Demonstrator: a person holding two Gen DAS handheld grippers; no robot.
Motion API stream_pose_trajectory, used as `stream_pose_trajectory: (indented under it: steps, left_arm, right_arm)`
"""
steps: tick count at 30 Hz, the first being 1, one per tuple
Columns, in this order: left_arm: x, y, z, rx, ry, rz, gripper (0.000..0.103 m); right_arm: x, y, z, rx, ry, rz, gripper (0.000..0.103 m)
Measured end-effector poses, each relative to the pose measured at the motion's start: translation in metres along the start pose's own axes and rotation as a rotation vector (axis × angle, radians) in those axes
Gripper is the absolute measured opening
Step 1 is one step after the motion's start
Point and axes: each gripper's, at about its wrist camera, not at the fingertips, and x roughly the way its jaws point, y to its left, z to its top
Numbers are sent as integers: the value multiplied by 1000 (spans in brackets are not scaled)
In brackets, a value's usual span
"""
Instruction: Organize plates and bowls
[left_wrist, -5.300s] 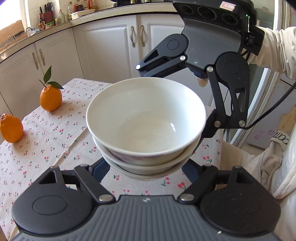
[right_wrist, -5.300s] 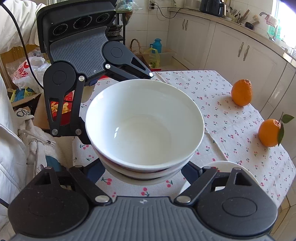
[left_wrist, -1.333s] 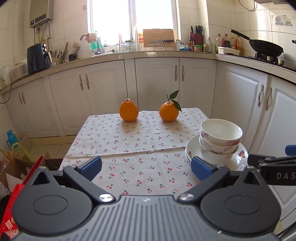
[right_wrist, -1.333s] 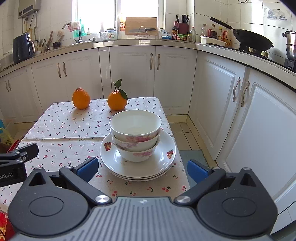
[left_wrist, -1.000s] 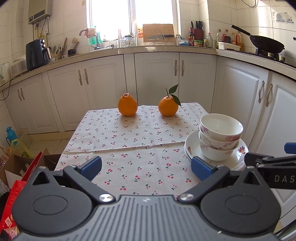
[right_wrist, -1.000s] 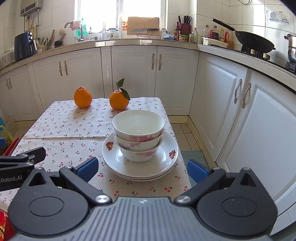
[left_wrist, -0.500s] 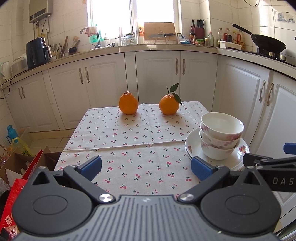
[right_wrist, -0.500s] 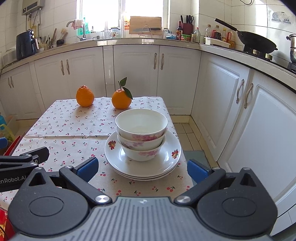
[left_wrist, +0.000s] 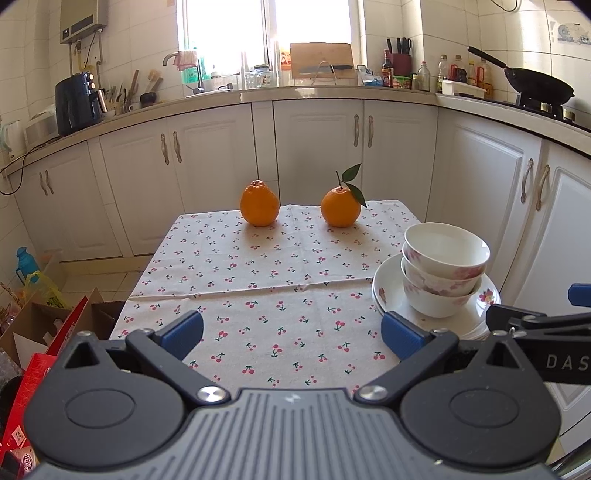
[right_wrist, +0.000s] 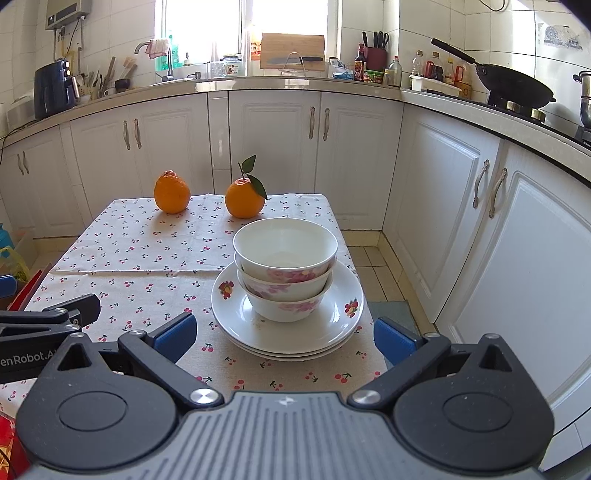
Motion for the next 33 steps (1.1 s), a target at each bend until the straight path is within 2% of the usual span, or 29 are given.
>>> stream_pose_trajectory:
  steps: [33]
  left_arm:
    - [2, 0, -1, -10, 14, 4, 102]
  right_arm:
    - [0, 0, 0, -2, 2, -2, 103]
